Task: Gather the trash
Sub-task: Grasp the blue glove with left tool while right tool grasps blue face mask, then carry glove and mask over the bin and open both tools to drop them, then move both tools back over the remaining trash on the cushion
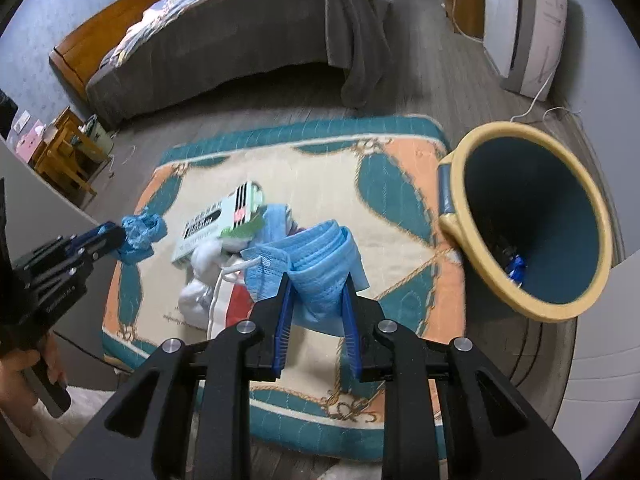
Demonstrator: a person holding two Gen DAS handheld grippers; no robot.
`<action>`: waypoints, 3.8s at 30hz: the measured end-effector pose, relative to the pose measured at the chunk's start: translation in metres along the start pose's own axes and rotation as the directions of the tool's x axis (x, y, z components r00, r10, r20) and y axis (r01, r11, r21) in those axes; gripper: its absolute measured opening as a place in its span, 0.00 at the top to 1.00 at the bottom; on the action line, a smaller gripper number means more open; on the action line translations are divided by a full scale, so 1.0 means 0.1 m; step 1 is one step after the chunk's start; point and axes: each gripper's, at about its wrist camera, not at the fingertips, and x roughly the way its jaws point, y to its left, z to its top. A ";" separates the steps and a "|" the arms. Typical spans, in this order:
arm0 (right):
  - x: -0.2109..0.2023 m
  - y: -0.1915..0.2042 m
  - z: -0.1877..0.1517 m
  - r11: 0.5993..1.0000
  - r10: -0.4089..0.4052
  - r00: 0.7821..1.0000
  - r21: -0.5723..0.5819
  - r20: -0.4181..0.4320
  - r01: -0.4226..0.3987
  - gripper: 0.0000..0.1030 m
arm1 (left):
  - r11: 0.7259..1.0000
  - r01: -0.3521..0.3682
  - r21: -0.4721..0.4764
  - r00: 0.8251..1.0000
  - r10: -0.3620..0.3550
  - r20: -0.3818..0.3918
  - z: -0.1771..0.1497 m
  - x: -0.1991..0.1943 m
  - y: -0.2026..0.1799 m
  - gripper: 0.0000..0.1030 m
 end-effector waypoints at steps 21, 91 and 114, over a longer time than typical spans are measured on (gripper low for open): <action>-0.64 -0.91 0.56 0.976 -0.215 0.961 0.077 0.175 0.205 0.78 | 0.992 0.085 0.088 0.987 -0.096 0.131 0.38 -0.28 -0.39 0.80; -0.25 -1.08 0.52 0.921 -0.370 0.925 0.169 0.088 0.352 0.06 | 0.991 -0.133 0.015 0.985 0.130 0.110 0.67 -0.24 -0.13 0.05; 0.49 0.62 -0.04 0.983 -0.160 0.987 -0.096 -0.022 0.157 0.06 | 0.988 -0.122 -0.094 0.991 0.126 0.041 0.33 -0.13 0.66 0.05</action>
